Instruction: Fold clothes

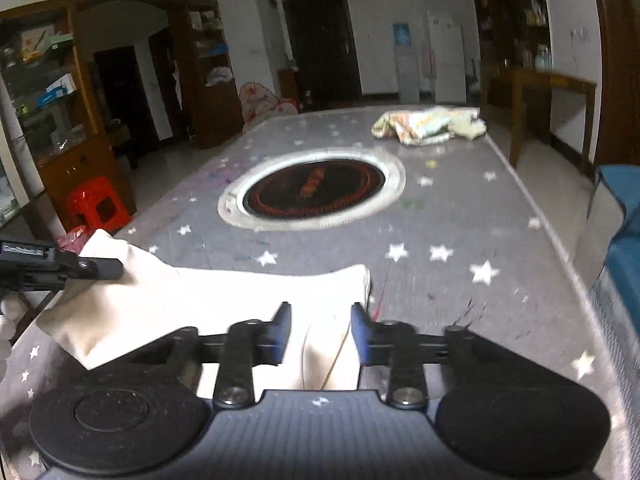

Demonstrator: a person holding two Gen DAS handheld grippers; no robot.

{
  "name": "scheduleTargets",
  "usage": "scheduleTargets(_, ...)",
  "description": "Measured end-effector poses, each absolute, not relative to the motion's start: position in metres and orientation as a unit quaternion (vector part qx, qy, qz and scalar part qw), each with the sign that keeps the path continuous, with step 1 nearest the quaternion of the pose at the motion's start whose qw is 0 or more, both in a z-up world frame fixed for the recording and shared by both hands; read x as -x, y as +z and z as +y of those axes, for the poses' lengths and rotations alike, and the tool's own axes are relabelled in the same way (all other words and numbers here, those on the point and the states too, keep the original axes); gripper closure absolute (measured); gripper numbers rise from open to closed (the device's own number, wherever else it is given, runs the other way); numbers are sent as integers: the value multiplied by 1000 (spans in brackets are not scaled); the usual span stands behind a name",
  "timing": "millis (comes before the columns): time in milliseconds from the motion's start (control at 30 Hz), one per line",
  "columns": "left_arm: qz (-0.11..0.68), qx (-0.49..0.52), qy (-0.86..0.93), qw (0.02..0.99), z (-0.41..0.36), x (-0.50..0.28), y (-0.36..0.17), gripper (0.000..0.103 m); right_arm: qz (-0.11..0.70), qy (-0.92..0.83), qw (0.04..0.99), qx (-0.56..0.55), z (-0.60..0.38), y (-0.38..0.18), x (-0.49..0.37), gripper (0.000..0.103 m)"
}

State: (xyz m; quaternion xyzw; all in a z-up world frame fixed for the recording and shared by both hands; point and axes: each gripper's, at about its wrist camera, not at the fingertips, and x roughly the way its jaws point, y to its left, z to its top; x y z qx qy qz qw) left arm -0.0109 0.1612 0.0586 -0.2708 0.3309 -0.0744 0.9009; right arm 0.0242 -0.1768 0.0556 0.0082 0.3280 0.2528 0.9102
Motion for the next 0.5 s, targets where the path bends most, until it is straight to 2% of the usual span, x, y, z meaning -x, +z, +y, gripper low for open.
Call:
scheduleTargets(67, 335, 273, -70, 899, 165, 11, 54, 85, 337, 251, 907, -11, -173, 45, -31, 63)
scheduleTargets(133, 339, 275, -66, 897, 168, 11, 50, 85, 345, 248, 905, -12, -169, 37, -37, 52)
scheduleTargets(400, 352, 279, -55, 892, 178, 9, 36, 85, 362, 235, 902, -28, -161, 10, -54, 40)
scheduleTargets(467, 354, 280, -53, 891, 179, 8, 35, 85, 360, 238, 902, -26, -156, 9, -55, 50)
scheduleTargets(500, 354, 279, -53, 891, 179, 7, 34, 85, 360, 244, 900, -24, -154, 9, -55, 64)
